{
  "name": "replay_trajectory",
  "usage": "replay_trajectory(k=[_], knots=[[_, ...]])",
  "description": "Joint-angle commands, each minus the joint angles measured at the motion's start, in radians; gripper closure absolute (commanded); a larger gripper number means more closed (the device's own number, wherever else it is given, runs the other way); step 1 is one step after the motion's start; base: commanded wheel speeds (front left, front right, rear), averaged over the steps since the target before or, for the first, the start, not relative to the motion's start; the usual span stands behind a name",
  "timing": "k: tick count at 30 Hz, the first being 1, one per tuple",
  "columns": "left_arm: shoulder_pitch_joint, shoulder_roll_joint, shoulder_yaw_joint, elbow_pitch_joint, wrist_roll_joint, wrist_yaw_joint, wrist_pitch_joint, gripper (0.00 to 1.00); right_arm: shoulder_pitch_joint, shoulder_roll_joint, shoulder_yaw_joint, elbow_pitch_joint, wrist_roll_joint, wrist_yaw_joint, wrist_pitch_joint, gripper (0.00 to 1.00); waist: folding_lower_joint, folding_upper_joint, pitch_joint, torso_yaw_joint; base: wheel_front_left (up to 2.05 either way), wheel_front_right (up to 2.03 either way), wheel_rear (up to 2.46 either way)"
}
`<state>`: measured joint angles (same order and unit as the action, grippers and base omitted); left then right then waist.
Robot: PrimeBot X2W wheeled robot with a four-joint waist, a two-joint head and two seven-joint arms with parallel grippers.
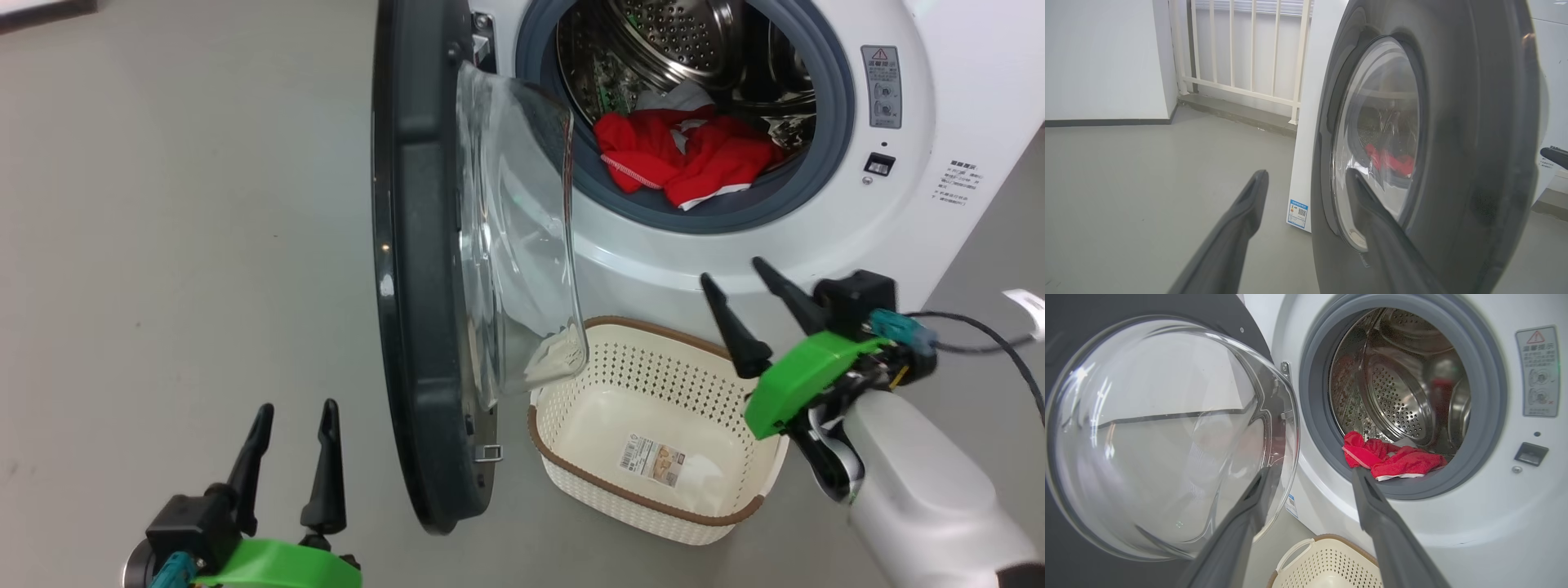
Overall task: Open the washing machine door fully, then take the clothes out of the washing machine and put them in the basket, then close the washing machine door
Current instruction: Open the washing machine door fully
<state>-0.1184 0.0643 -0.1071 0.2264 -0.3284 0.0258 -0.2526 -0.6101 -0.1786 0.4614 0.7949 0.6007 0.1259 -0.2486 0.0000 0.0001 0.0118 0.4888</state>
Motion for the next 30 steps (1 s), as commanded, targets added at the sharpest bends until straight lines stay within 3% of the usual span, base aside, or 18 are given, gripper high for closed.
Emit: replay_trajectory(k=[1, 5, 9, 17, 30], knots=[[-0.007, 0.006, 0.036, -0.036, 0.009, 0.0, -0.009, 0.0, 0.073, 0.033, -0.078, -0.065, -0.084, 0.005, -0.013, 0.0, 0.0, -0.0001, 0.002, 0.001, 0.0, 0.0, 0.0], [-0.004, 0.001, 0.043, -0.053, 0.018, -0.001, -0.009, 0.0, 0.21, 0.099, -0.269, -0.212, -0.282, 0.005, -0.013, 0.0, 0.0, -0.0001, 0.004, 0.003, 0.0, 0.0, 0.0], [-0.004, -0.003, 0.045, -0.067, 0.032, -0.004, -0.009, 0.0, 0.316, 0.125, -0.371, -0.355, -0.408, 0.005, -0.013, 0.0, 0.0, -0.0001, 0.007, 0.007, 0.0, 0.0, 0.0], [0.001, -0.009, 0.052, -0.069, 0.042, -0.004, -0.009, 0.0, 0.435, 0.128, -0.345, -0.471, -0.397, 0.005, -0.013, 0.0, 0.0, -0.0001, 0.007, 0.003, 0.0, 0.0, 0.0], [0.005, -0.013, 0.051, -0.071, 0.058, 0.0, -0.009, 0.0, 0.447, 0.128, -0.34, -0.471, -0.389, 0.005, -0.013, 0.0, 0.0, -0.0001, 0.013, -0.003, 0.0, 0.0, 0.0]])
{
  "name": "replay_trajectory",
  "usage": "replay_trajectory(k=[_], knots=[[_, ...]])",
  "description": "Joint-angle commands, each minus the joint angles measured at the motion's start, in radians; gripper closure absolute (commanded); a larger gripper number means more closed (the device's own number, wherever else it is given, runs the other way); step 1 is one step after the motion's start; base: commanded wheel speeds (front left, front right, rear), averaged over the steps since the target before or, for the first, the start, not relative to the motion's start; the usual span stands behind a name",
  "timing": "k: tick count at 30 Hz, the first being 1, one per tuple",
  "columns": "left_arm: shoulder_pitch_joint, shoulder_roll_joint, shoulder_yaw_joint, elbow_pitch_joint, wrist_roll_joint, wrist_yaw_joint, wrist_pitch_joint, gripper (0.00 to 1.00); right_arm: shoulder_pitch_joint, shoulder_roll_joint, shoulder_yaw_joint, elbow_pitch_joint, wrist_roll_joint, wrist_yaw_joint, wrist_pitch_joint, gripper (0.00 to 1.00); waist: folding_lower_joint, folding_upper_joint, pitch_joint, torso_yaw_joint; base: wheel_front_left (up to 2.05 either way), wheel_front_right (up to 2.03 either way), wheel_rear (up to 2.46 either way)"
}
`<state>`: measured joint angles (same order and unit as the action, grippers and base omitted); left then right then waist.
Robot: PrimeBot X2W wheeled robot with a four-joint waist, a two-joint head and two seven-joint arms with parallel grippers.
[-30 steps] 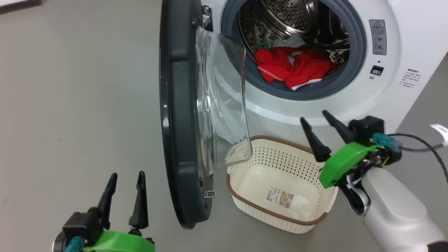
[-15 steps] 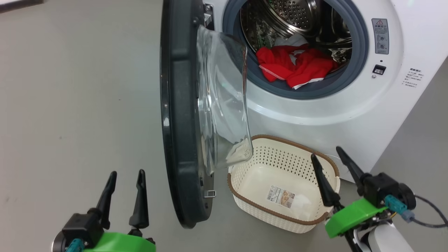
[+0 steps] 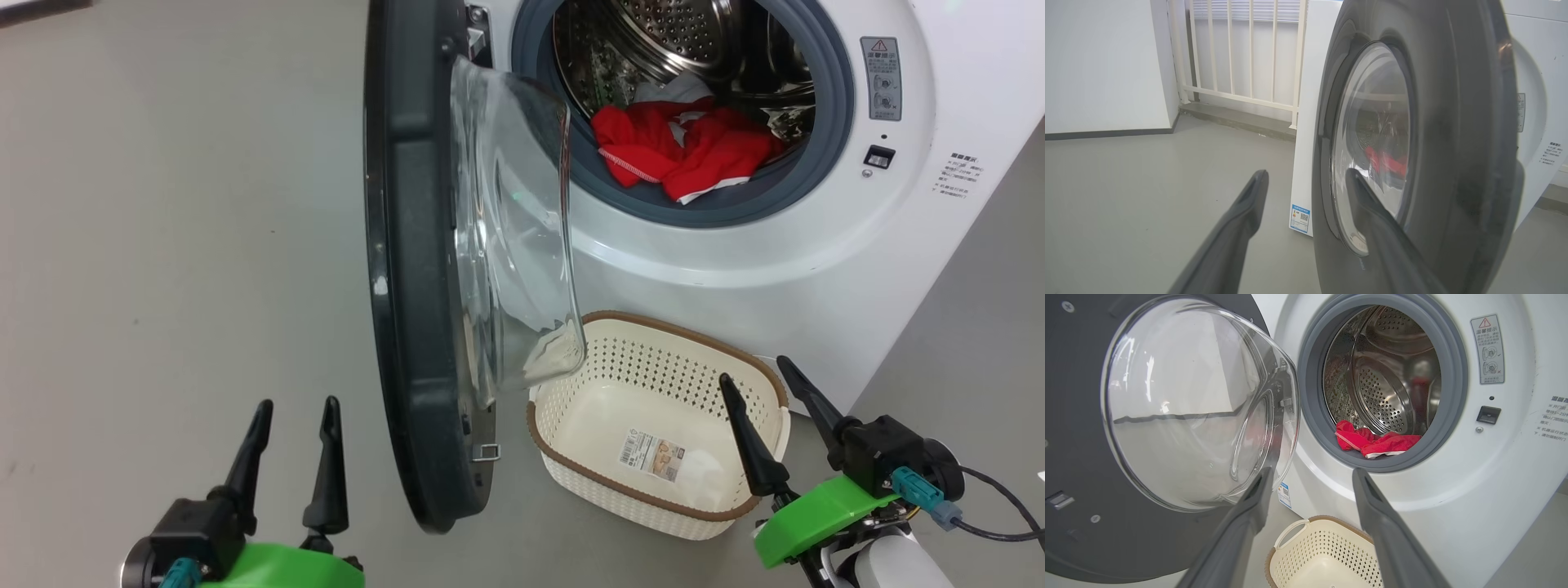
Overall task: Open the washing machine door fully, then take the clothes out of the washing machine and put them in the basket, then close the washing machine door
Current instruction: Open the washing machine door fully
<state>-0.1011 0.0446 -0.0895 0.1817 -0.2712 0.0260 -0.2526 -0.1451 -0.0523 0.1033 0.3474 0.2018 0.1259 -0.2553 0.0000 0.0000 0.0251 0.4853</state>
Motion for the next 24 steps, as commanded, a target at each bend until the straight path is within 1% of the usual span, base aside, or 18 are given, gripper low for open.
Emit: replay_trajectory(k=[1, 5, 6, 7, 8, 9, 14, 21, 24], knots=[[-0.012, 0.007, 0.033, -0.025, 0.0, 0.001, -0.009, 0.0, -0.019, 0.002, 0.017, -0.022, 0.009, 0.005, -0.006, 0.0, 0.0, 0.0, -0.001, 0.001, 0.0, 0.0, 0.0], [-0.01, 0.007, 0.027, -0.022, 0.0, 0.002, -0.009, 0.0, -0.017, 0.002, 0.018, -0.02, 0.014, 0.005, -0.006, 0.0, 0.0, 0.0, -0.005, 0.0, 0.0, 0.0, 0.0], [-0.009, 0.006, 0.025, -0.021, 0.0, 0.003, -0.009, 0.25, -0.017, 0.002, 0.019, -0.02, 0.015, 0.005, -0.006, 0.0, 0.0, 0.0, -0.005, 0.0, 0.0, 0.0, 0.0], [-0.009, 0.006, 0.024, -0.021, 0.002, 0.003, -0.009, 0.57, -0.017, 0.002, 0.019, -0.02, 0.017, 0.005, -0.006, 0.0, 0.0, 0.0, -0.005, -0.001, 0.0, 0.0, 0.0], [-0.009, 0.006, 0.021, -0.02, 0.003, 0.003, -0.009, 0.96, -0.017, 0.002, 0.019, -0.019, 0.018, 0.005, -0.006, 0.0, 0.0, 0.0, -0.005, -0.001, 0.0, 0.0, 0.0], [-0.01, 0.006, 0.019, -0.02, 0.004, 0.003, -0.009, 1.0, -0.016, 0.002, 0.02, -0.019, 0.019, 0.005, -0.006, 0.0, 0.0, 0.0, -0.006, -0.001, 0.0, 0.0, 0.0], [-0.03, 0.006, 0.018, -0.064, 0.029, 0.01, -0.009, 1.0, -0.013, 0.002, 0.02, -0.014, 0.024, 0.005, -0.006, 0.0, 0.0, 0.0, -0.01, 0.0, 0.0, 0.0, 0.0], [-0.08, 0.006, 0.015, -0.219, 0.072, 0.012, -0.009, 1.0, -0.004, 0.002, 0.02, -0.008, 0.029, 0.005, -0.006, 0.0, 0.0, 0.0, -0.021, 0.002, 0.0, 0.0, 0.0], [-0.104, 0.006, -0.002, -0.29, 0.096, 0.013, -0.009, 1.0, 0.0, 0.002, 0.022, -0.001, 0.035, 0.005, -0.006, 0.0, 0.0, 0.0, -0.026, 0.002, 0.0, 0.0, 0.0]])
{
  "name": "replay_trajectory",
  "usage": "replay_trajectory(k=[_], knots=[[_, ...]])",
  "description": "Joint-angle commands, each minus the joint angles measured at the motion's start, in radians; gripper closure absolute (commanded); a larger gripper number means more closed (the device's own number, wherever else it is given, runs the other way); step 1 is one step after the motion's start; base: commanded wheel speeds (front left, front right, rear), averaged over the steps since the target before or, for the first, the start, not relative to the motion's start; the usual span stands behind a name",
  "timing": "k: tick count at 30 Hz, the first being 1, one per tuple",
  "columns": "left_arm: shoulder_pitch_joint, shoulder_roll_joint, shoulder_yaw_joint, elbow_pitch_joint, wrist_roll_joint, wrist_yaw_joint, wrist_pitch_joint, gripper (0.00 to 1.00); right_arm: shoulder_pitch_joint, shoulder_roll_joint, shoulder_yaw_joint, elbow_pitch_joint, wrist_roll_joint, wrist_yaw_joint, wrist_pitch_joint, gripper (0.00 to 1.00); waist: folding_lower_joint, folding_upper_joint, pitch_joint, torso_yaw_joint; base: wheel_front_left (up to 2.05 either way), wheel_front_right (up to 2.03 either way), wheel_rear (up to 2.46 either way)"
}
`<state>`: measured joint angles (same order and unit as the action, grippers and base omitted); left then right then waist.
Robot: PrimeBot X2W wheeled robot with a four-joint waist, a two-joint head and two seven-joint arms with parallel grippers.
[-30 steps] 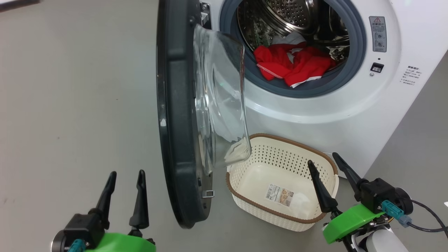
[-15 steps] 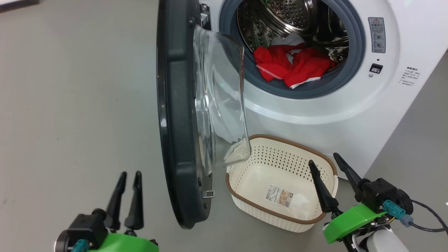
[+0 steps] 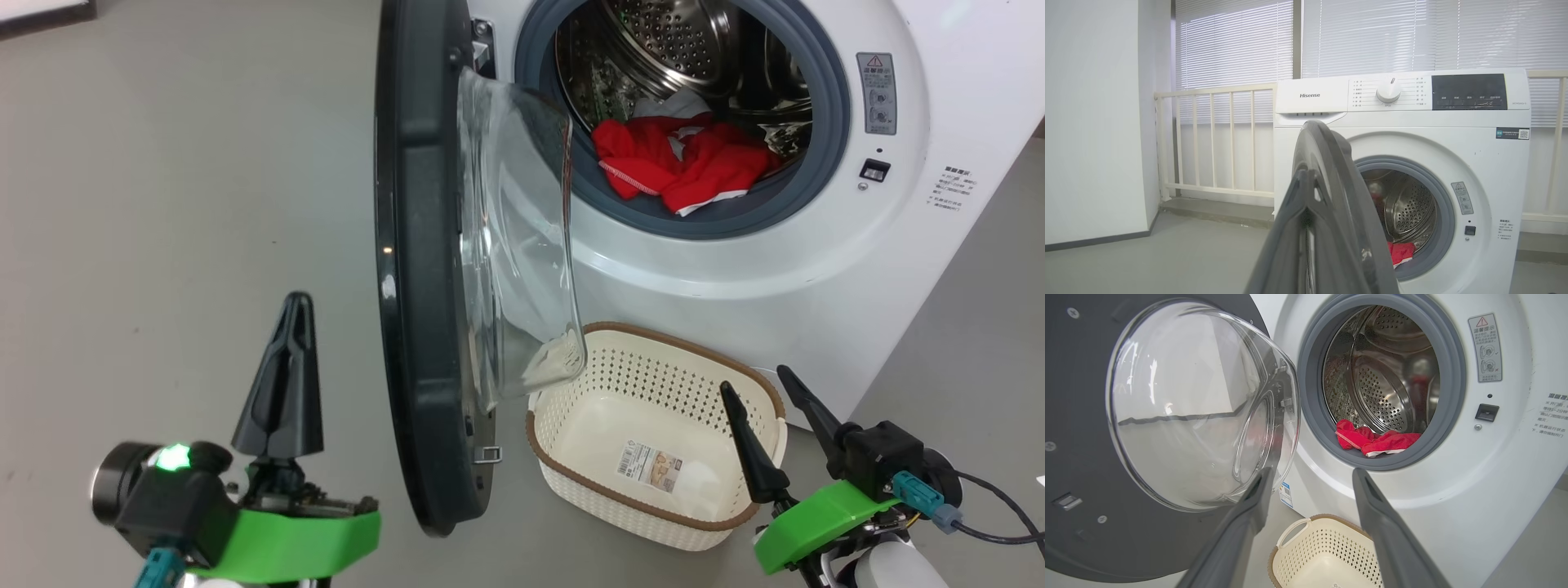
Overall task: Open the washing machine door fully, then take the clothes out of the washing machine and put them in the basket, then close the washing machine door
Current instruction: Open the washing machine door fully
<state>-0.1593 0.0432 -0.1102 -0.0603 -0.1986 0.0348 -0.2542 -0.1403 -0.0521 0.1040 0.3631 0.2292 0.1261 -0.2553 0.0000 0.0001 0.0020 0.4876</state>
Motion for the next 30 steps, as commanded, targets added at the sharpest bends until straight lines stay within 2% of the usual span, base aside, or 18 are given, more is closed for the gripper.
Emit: replay_trajectory(k=[1, 6, 8, 12, 16, 23, 30], knots=[[-0.046, 0.007, 0.019, -0.048, 0.024, 0.004, -0.008, 1.0, -0.005, 0.002, 0.021, -0.017, 0.007, 0.005, -0.006, 0.0, 0.0, -0.0001, -0.003, 0.0, 0.0, 0.0, 0.0], [-0.075, 0.007, -0.041, -0.149, 0.033, 0.0, -0.008, 1.0, -0.004, 0.002, 0.03, -0.008, 0.013, 0.005, -0.006, 0.0, 0.0, -0.0001, -0.007, -0.007, 0.0, 0.0, 0.0], [-0.081, 0.007, -0.115, -0.173, 0.024, -0.017, -0.006, 1.0, -0.005, 0.002, 0.028, -0.005, 0.014, 0.005, -0.006, 0.0, 0.0, -0.0001, -0.007, -0.011, 0.0, 0.0, 0.0], [-0.079, 0.007, -0.224, -0.141, -0.002, -0.04, 0.028, 1.0, -0.009, 0.002, 0.026, -0.003, 0.012, 0.005, -0.006, 0.0, 0.0, -0.0001, -0.003, -0.016, 0.0, 0.0, 0.0], [-0.074, 0.007, -0.287, -0.049, -0.037, -0.048, 0.057, 1.0, -0.014, 0.002, 0.028, -0.005, 0.014, 0.005, -0.006, 0.0, 0.0, -0.0001, 0.004, -0.025, 0.0, 0.0, 0.0], [-0.072, 0.01, -0.296, 0.114, -0.056, -0.025, 0.07, 1.0, -0.017, 0.002, 0.021, -0.01, 0.013, 0.005, -0.006, 0.0, 0.0, -0.0001, 0.023, -0.045, 0.0, 0.0, 0.0], [-0.071, 0.011, -0.26, 0.177, -0.068, 0.021, 0.056, 1.0, -0.017, 0.002, 0.008, -0.009, 0.004, 0.005, -0.006, 0.0, 0.0, -0.0001, 0.034, -0.043, 0.0, 0.0, 0.0]])
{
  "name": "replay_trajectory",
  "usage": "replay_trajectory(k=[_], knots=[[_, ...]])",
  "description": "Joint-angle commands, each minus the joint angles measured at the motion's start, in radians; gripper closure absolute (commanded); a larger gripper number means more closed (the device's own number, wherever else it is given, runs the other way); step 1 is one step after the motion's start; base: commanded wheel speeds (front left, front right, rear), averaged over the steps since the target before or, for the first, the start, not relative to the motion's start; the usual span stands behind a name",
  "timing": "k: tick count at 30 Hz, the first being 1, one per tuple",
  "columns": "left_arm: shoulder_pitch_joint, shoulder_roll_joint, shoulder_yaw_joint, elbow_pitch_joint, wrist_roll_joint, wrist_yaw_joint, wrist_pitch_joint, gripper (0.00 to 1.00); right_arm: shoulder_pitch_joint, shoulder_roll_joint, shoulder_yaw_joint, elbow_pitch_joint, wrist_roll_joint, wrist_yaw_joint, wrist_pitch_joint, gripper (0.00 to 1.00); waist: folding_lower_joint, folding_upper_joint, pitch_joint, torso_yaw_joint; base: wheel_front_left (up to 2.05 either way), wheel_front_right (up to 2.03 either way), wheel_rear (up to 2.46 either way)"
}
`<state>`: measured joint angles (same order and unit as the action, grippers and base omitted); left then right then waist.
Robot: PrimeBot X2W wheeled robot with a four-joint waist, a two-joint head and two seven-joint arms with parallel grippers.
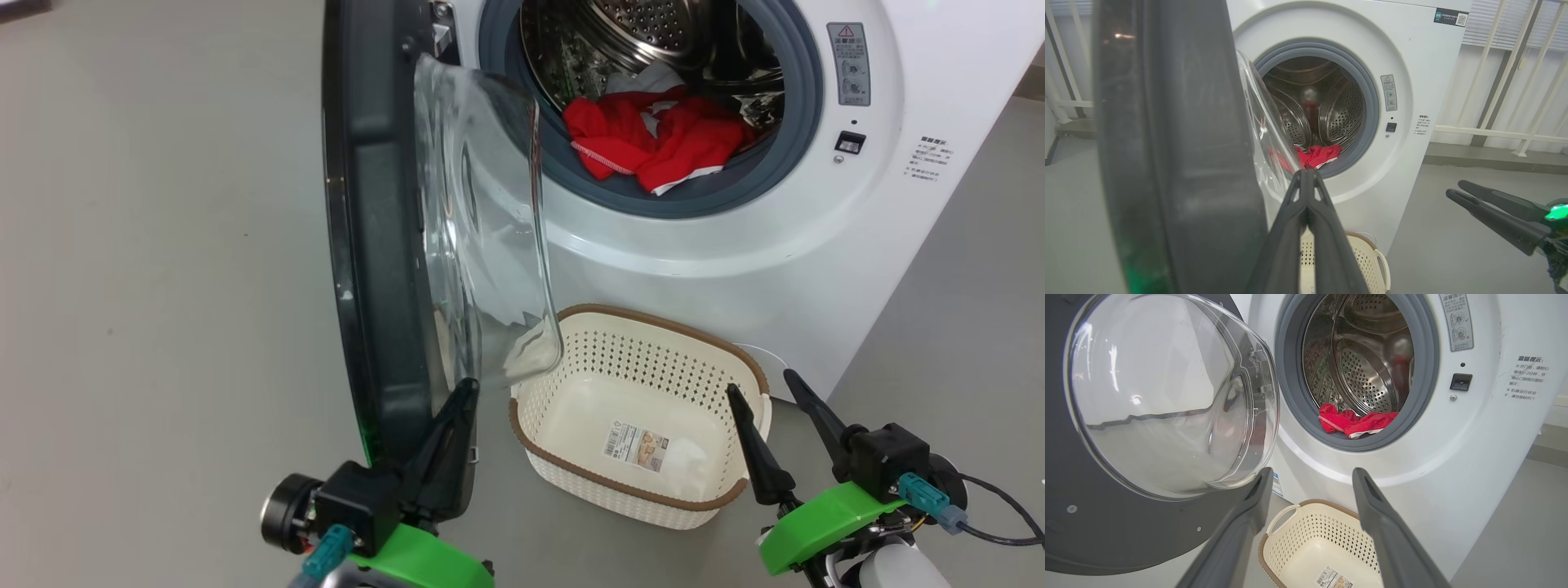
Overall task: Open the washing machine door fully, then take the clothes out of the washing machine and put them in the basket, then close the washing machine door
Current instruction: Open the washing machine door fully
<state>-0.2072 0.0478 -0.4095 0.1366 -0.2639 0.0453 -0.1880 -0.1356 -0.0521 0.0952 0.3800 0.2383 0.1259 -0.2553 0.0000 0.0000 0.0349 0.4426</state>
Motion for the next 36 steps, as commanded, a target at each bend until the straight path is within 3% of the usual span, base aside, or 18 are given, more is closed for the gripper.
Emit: replay_trajectory(k=[1, 15, 31, 36], knots=[[-0.02, 0.006, 0.044, -0.017, -0.005, 0.017, -0.01, 1.0, -0.022, 0.002, 0.015, -0.026, -0.006, 0.005, -0.006, 0.0, 0.0, 0.0, 0.001, 0.005, 0.0, 0.0, 0.0], [-0.01, 0.047, 0.129, 0.01, -0.043, 0.074, 0.006, 1.0, -0.025, 0.002, 0.017, -0.026, -0.008, 0.005, -0.006, 0.0, 0.0, 0.0, 0.029, 0.052, 0.0, 0.0, 0.0], [-0.037, 0.105, 0.335, 0.071, -0.138, 0.154, -0.042, 1.0, -0.036, 0.002, 0.04, -0.027, -0.034, 0.005, -0.006, 0.0, 0.0, 0.0, 0.082, 0.049, 0.0, 0.0, 0.0], [-0.071, 0.133, 0.397, 0.137, -0.165, 0.154, -0.057, 1.0, -0.041, 0.002, 0.044, -0.022, -0.047, 0.005, -0.006, 0.0, 0.0, 0.0, 0.086, 0.041, 0.0, 0.0, 0.0]])
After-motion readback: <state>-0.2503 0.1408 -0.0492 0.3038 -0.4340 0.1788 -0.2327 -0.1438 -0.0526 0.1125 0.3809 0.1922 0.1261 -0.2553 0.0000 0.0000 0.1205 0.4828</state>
